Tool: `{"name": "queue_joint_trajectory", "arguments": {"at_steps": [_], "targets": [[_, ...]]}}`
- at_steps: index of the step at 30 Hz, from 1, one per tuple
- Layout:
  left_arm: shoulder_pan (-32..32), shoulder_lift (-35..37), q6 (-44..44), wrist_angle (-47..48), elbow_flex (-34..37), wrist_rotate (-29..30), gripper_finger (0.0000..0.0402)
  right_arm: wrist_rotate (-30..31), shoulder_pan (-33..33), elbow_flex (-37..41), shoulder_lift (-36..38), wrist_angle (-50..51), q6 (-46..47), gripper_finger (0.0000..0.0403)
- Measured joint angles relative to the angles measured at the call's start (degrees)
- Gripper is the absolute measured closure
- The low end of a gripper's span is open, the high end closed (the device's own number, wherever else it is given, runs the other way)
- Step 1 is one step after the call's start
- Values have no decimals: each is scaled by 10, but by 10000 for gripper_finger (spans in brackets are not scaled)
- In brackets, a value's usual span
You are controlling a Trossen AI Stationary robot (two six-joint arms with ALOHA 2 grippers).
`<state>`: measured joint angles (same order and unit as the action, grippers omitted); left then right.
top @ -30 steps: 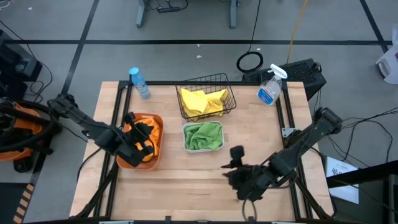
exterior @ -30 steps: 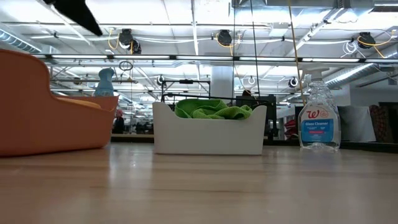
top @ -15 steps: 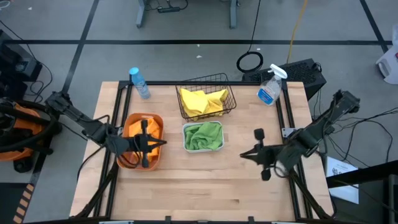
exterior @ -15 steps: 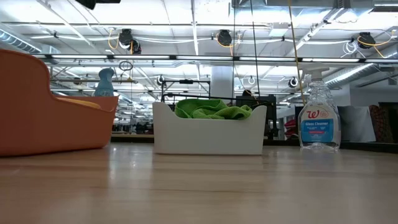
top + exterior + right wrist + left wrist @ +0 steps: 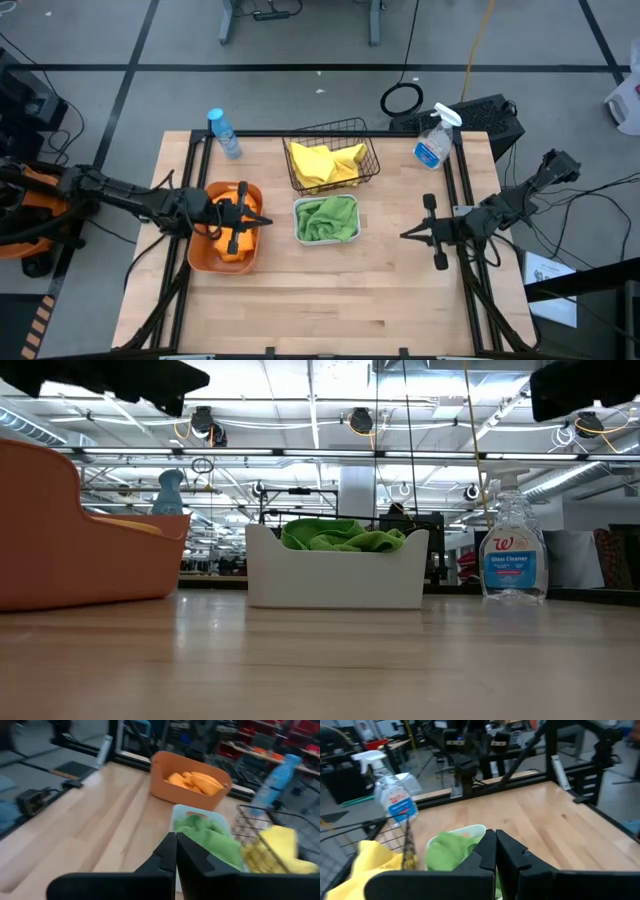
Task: Sort microfiber towel by color & place in baskets
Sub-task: Return to Home Position
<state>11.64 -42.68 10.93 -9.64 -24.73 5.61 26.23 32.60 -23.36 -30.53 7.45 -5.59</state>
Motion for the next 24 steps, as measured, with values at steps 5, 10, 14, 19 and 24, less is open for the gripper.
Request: {"name": "queue_joint_trajectory", "arguments": {"at_steps": [5,10,14,19,24], "targets": [[-44,2,-11,-45,31,-87,400,-43,-13,71,41,-86,-12,402],[-70,5,-23,-76,62,-129,400,-91,-28,112,55,-130,-17,402],[-76,25,-42,-75,79,-130,401,-116,-37,136,56,-159,-6,403],[-75,78,-59,-73,107,-113,401,-116,-38,162,56,-167,14,403],[-75,126,-82,-82,144,-84,401,-115,-38,183,56,-199,17,403]]}}
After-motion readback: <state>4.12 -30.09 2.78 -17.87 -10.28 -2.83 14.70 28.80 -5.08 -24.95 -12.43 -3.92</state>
